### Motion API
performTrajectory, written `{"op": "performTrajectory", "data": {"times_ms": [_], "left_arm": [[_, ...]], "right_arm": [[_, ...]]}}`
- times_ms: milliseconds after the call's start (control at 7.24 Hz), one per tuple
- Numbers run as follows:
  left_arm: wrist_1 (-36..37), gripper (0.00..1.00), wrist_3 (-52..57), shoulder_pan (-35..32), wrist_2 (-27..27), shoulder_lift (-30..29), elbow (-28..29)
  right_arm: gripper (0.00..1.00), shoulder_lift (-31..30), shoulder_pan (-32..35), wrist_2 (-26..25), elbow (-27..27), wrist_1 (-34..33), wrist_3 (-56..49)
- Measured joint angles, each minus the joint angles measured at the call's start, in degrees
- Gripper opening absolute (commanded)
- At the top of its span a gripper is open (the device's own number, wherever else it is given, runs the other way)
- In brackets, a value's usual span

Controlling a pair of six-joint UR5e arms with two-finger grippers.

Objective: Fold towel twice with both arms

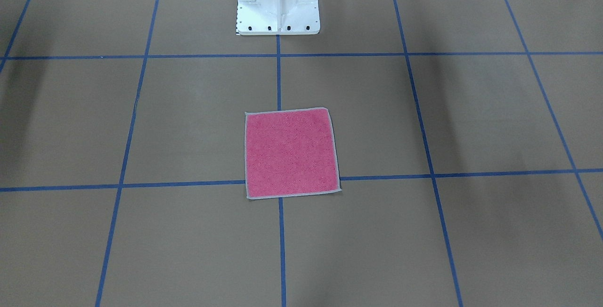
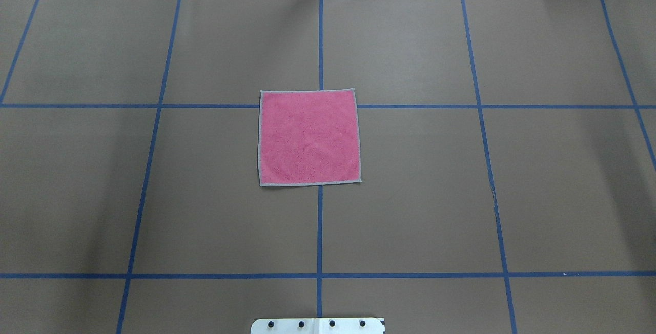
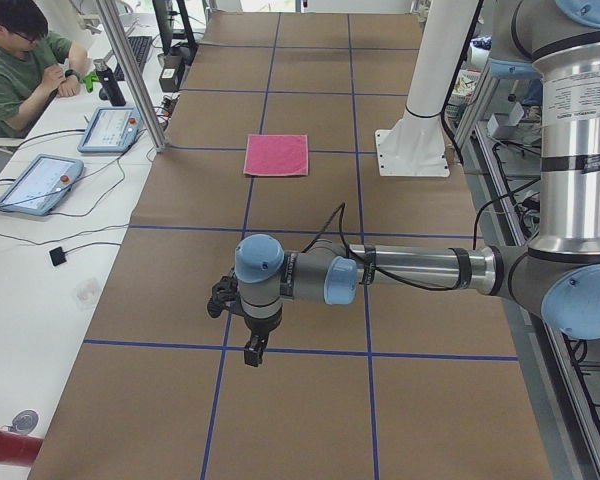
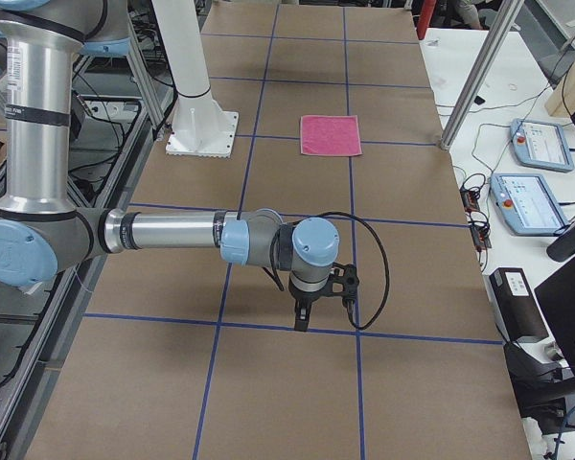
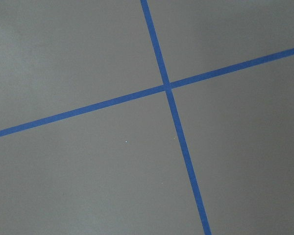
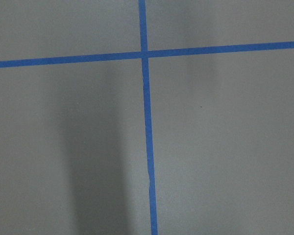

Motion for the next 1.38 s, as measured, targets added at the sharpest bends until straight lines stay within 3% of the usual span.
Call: {"op": "performTrajectory", "data": {"times_ms": [1382], "left_arm": [[-2.55,1.00,-0.36,0.28,-0.76,-1.48,3.44]], "right_arm": [[1.00,2.39,-0.12,0.40,0.55,0.03,-0.02]]}}
